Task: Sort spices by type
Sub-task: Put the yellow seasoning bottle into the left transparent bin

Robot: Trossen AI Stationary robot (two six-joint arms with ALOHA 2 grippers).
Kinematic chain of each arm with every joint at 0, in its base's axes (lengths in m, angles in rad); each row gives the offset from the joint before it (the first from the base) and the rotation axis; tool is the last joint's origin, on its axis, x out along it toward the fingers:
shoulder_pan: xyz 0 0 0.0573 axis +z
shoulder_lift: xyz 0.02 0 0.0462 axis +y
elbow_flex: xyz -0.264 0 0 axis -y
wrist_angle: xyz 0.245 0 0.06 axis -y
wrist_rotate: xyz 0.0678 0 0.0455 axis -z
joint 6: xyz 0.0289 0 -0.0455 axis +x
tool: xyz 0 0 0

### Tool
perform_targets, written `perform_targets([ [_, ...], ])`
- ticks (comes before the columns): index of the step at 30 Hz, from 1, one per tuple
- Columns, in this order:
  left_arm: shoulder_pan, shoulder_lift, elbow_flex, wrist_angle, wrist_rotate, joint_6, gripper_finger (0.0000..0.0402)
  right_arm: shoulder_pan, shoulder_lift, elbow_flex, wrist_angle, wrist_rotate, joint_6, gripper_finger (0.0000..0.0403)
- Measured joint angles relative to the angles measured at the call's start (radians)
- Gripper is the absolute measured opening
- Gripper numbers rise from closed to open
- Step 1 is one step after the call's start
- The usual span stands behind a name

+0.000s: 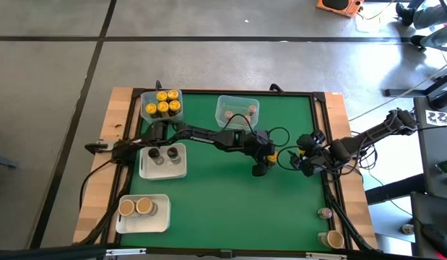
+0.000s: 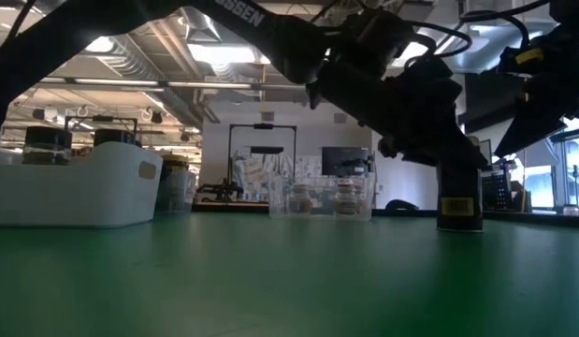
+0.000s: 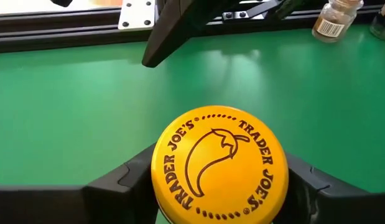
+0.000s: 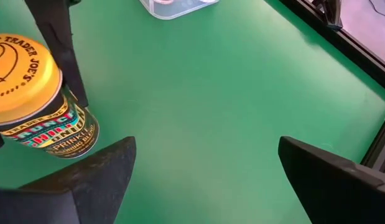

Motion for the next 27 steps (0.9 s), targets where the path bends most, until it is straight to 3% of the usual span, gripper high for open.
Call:
perform_targets([
  [4,-0.006,-0.022,-0.002,-0.043,-0.004,-0.007,0.0215,0.000,0.000,0.000,-0.001,0.000,0.000,0.0392],
  [15,-0.059,-0.296,-0.019,-0.400,-0.242,-0.076,0.0215,0.000,0.000,0.000,0.030,0.006,-0.025,0.0392],
  [20,-0.074,-0.464,-0.146,-0.500,-0.458,-0.137,0.0215,0.000,0.000,-0.019,0.047,0.010,-0.031,0.0392],
  [27,-0.084,-0.757,-0.416,-0.505,-0.718,-0.261,0.0217,0.000,0.000,-0.029,0.046,0.025,-0.032,0.0392],
])
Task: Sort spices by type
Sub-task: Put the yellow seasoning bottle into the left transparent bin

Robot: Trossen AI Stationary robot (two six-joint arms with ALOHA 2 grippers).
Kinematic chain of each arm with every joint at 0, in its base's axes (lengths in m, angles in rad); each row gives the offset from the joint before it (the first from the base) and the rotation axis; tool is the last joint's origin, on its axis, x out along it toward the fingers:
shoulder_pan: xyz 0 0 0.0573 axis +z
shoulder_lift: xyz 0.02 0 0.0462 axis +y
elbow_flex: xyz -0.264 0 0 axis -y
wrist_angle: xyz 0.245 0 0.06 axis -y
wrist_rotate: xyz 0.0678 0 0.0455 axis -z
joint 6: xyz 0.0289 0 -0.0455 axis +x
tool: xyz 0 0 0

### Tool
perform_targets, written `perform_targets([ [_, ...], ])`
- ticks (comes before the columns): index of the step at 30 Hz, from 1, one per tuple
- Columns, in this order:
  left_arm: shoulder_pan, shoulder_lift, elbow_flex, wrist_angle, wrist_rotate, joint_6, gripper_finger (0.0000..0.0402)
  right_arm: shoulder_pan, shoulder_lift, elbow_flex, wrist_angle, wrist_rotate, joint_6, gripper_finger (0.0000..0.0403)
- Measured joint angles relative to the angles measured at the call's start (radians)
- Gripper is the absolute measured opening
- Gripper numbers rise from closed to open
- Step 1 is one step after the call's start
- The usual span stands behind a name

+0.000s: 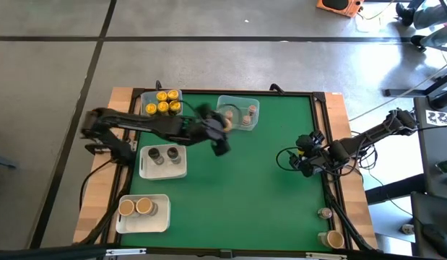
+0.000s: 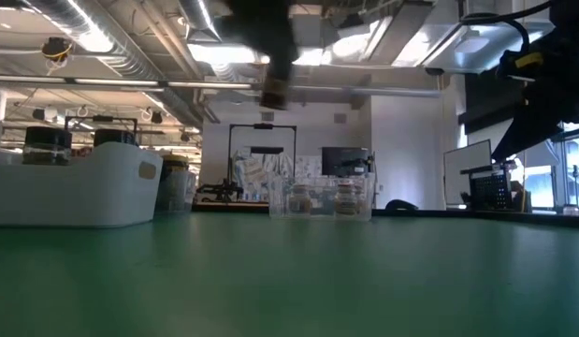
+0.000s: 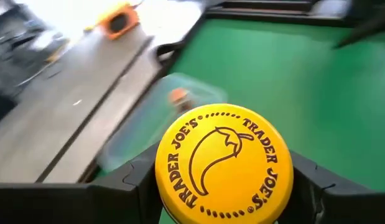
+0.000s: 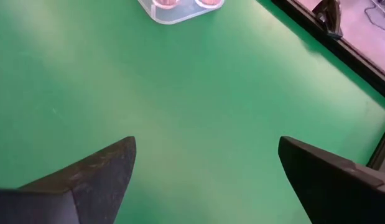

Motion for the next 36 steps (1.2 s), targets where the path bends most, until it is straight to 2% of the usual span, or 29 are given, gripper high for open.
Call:
perform_targets([
  [7,0.040,-0.292,-0.234,-0.126,-0.250,-0.209,0.0217,0.000,0.000,0.000,0.000,0.005,0.000,0.0392],
  [15,0.165,-0.523,-0.387,-0.318,-0.431,-0.427,0.0218,0.000,0.000,0.000,0.002,0.017,0.000,0.0392],
  [26,0.484,-0.559,-0.553,-0.296,-0.451,-0.415,0.0219,0.000,0.000,0.000,0.003,0.017,0.000,0.0392],
  [31,0.592,-0.559,-0.615,-0.194,-0.449,-0.358,0.0219,0.000,0.000,0.000,0.003,0.020,0.000,0.0392],
  [36,0.681,-0.558,-0.687,-0.028,-0.372,-0.265,0.0219,0.000,0.000,0.000,0.003,0.021,0.000,0.0392],
])
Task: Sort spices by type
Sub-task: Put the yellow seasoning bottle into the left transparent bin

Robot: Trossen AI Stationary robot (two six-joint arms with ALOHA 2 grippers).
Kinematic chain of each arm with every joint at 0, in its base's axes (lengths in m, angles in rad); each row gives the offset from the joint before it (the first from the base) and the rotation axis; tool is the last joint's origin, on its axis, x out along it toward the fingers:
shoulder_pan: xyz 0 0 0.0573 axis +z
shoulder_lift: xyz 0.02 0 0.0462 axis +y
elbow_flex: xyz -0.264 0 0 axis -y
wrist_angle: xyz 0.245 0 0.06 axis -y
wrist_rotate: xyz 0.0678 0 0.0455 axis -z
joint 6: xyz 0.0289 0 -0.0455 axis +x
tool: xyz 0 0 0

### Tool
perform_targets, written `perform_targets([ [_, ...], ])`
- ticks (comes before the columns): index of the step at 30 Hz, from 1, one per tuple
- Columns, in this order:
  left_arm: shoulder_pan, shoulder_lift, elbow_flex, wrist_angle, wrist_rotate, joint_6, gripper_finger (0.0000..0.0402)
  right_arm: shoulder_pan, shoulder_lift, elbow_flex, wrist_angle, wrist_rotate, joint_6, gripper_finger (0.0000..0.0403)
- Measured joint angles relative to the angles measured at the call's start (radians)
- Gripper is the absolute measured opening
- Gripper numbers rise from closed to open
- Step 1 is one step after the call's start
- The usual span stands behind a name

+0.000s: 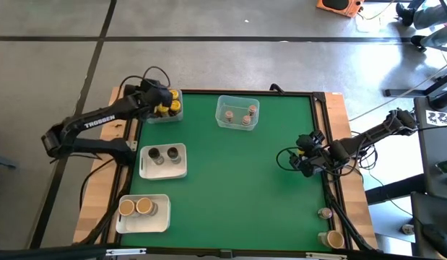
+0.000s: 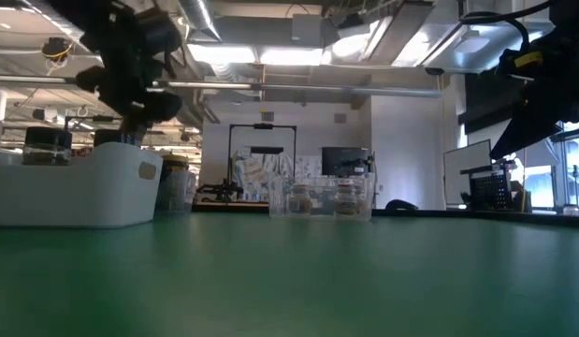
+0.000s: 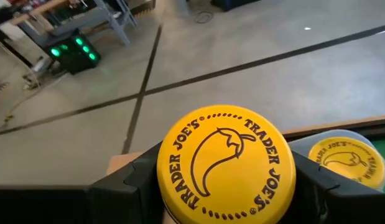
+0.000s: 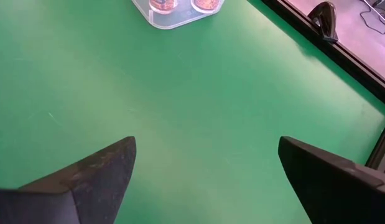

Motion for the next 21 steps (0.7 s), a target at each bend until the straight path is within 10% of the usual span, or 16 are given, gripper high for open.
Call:
perform_targets([
  [21,0.124,0.000,-0.128,0.148,0.220,0.195,0.0219,0.000,0.000,0.000,-0.001,0.008,0.000,0.0392],
])
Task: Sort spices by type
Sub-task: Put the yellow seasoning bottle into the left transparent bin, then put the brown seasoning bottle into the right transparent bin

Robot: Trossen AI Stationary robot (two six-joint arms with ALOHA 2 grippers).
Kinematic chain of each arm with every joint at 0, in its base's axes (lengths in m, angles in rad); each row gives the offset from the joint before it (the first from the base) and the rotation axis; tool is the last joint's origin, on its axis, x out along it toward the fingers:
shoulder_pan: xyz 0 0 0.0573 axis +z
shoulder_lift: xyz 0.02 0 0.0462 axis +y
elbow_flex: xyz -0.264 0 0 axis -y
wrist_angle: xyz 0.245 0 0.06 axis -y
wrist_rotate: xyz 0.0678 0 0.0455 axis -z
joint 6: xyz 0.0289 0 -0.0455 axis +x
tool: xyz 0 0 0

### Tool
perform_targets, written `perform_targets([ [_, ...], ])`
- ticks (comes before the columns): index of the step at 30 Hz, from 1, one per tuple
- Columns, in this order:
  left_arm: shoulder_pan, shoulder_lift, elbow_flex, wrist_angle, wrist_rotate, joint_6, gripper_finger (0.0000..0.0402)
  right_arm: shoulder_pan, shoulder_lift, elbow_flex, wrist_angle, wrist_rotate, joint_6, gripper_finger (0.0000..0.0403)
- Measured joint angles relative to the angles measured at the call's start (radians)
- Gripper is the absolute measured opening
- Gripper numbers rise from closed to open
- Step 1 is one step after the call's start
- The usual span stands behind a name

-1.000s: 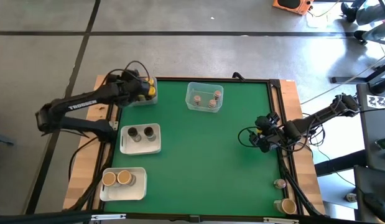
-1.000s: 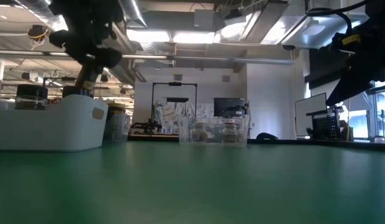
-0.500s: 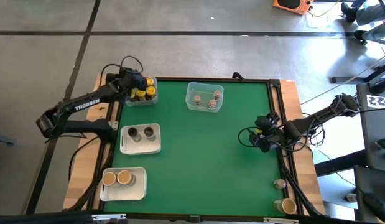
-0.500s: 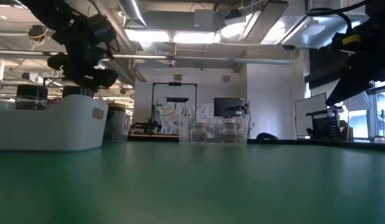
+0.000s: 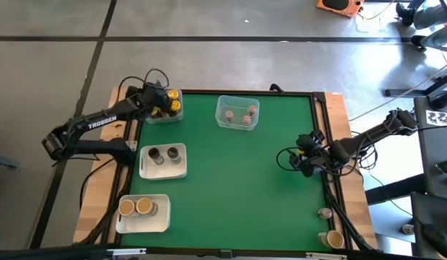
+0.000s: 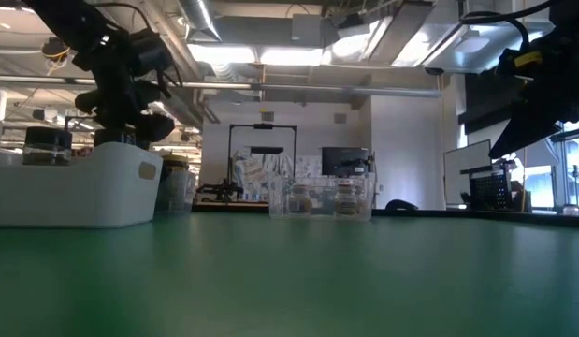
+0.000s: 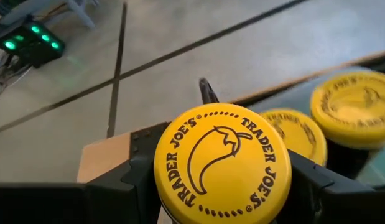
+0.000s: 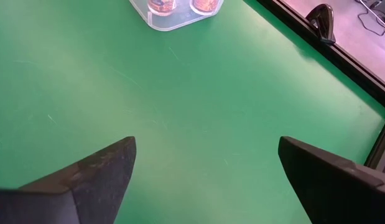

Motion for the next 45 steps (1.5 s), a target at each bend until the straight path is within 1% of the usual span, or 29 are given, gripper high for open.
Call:
perform_targets([
  [6,0.000,0.000,-0.061,0.081,0.003,0.044,0.0219,0.000,0.000,0.000,0.000,0.000,0.000,0.0392],
  [13,-0.001,-0.001,-0.062,0.083,0.004,0.042,0.0221,0.000,0.000,0.000,0.003,0.000,0.000,0.0392],
  [15,-0.001,0.000,-0.062,0.083,0.004,0.041,0.0230,0.000,0.000,0.000,0.004,0.000,0.000,0.0392],
  [21,-0.001,0.000,-0.059,0.074,0.002,0.036,0.0285,0.000,0.000,0.000,0.003,0.000,0.000,0.0392],
  [24,-0.001,-0.002,-0.042,0.031,0.005,0.024,0.0297,0.000,0.000,0.000,0.004,0.000,0.000,0.0392],
  [28,-0.001,-0.002,-0.005,-0.030,0.013,0.022,0.0300,0.000,0.000,0.000,0.004,-0.001,0.000,0.0392],
  [33,-0.016,-0.002,0.074,-0.115,0.012,0.021,0.0300,0.000,0.000,0.000,0.004,-0.001,0.000,0.0392],
  [37,-0.057,-0.002,0.142,-0.169,0.013,0.018,0.0300,0.000,0.000,0.000,0.004,-0.001,0.000,0.0392],
  [38,-0.074,-0.002,0.155,-0.170,0.024,0.017,0.0300,0.000,0.000,0.000,0.006,-0.001,0.000,0.0392],
  [40,-0.117,-0.002,0.177,-0.156,0.088,0.012,0.0300,0.000,0.000,0.000,0.011,-0.001,0.000,0.0392],
  [45,-0.287,-0.002,0.191,-0.015,0.313,0.043,0.0301,0.000,0.000,0.000,0.058,-0.009,0.000,0.0392],
])
